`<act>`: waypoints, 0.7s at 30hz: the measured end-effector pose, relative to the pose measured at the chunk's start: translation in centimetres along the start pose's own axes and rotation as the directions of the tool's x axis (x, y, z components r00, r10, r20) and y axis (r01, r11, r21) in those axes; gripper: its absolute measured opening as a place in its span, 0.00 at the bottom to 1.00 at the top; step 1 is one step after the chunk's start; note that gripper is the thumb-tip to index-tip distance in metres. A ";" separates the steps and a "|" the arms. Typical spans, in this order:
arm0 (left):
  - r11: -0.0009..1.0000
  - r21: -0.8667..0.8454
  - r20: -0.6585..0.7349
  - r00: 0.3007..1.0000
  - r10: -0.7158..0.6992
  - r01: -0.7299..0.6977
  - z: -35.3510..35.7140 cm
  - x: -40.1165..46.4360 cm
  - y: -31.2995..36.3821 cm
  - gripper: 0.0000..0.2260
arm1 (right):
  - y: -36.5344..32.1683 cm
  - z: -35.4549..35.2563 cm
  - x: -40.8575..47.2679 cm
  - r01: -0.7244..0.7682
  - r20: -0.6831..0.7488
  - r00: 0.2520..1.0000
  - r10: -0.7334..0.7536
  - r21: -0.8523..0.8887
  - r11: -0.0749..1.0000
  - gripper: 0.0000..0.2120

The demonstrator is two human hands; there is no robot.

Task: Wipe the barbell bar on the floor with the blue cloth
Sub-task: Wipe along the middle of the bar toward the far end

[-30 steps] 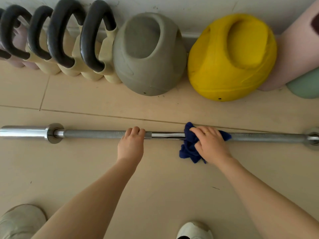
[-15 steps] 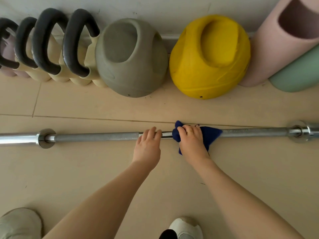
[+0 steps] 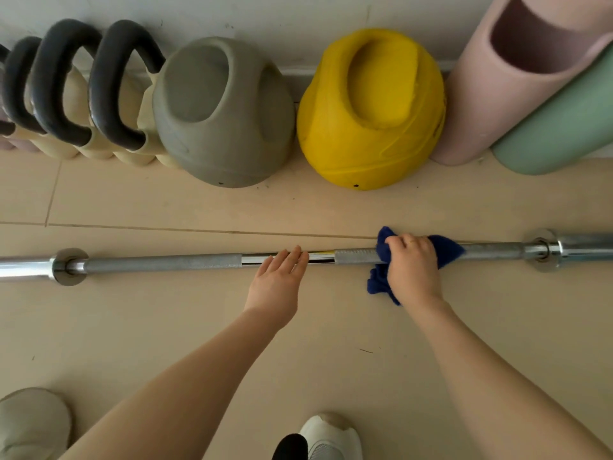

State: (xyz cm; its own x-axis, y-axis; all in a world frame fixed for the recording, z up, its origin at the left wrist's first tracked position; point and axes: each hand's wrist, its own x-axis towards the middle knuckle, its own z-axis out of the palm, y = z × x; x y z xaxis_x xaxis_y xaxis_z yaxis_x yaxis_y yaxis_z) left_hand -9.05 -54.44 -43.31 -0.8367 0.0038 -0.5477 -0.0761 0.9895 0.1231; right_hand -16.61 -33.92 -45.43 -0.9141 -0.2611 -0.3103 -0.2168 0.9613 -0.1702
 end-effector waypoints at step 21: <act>0.946 0.266 0.074 0.982 0.172 -0.186 -3.0 4.0 -0.8 0.16 | 7.0 -1.0 -0.4 -0.299 -0.100 0.949 0.300 0.030 0.954 0.19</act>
State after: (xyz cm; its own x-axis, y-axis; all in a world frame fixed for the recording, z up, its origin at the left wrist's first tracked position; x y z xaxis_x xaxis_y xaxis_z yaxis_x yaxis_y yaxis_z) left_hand -13.97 -55.62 -43.15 -0.7950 0.1846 -0.5778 0.2278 0.9737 -0.0023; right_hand -18.13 -26.96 -45.54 -0.9664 0.0497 -0.2520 0.0765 0.9923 -0.0977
